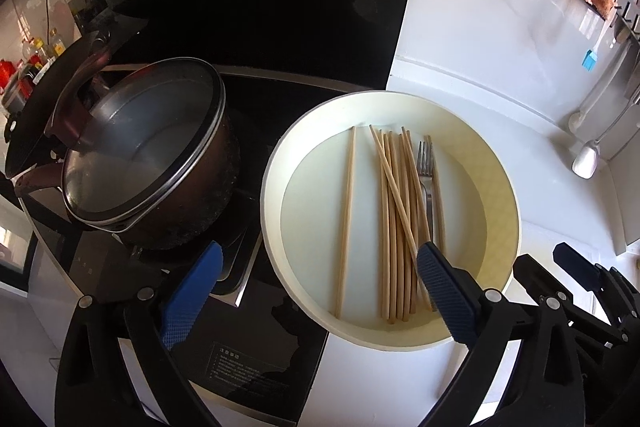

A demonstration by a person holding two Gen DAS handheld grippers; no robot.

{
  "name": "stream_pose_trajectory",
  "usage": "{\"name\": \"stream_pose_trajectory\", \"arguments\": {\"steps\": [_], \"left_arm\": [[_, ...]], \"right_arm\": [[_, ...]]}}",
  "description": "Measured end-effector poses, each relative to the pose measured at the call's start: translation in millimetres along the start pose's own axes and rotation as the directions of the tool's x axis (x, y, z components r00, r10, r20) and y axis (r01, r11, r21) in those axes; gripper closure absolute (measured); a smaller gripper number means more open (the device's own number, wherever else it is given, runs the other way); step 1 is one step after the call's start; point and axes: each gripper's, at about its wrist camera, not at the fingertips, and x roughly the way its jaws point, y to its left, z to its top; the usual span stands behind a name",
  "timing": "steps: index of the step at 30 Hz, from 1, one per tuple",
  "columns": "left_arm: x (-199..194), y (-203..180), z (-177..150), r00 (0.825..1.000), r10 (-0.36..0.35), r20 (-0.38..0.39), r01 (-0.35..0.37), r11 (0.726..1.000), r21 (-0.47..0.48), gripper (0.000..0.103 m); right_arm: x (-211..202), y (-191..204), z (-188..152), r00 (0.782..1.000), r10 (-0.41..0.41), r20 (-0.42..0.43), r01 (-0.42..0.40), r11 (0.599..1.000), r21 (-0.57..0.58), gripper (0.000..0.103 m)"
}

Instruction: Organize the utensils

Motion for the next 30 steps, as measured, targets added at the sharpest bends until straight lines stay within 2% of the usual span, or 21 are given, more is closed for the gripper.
{"name": "stream_pose_trajectory", "arguments": {"steps": [30], "left_arm": [[-21, -5, 0, 0.999, 0.022, 0.025, -0.022, 1.0, -0.004, 0.007]], "right_arm": [[-17, -2, -2, 1.0, 0.01, 0.009, -0.01, 1.0, -0.003, 0.042]]}}
